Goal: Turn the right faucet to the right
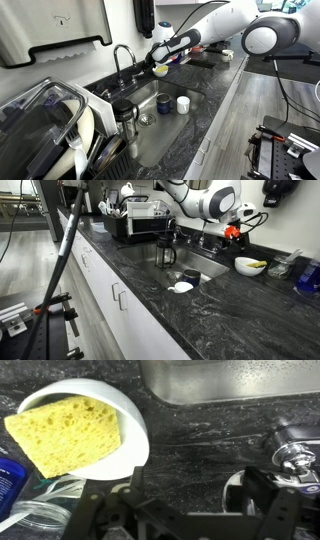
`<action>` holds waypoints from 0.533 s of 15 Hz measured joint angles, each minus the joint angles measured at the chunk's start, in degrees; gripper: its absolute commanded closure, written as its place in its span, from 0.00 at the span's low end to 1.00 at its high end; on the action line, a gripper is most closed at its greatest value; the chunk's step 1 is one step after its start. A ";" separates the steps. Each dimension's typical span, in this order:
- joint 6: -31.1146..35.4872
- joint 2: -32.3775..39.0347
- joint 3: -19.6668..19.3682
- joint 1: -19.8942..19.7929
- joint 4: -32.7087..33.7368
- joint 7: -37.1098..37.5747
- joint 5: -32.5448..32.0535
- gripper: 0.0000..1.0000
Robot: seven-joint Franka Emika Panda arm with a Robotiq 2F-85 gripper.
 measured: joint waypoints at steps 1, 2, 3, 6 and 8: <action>1.02 0.47 -0.20 0.36 -0.01 0.47 0.00 0.00; 1.12 0.71 -0.32 0.66 0.05 0.97 0.00 0.00; 0.66 0.77 -0.33 0.81 0.25 1.21 0.02 0.00; -4.72 0.54 -0.21 0.82 2.39 1.21 0.03 0.00; -10.80 -0.16 -0.22 0.83 4.25 1.11 0.00 0.00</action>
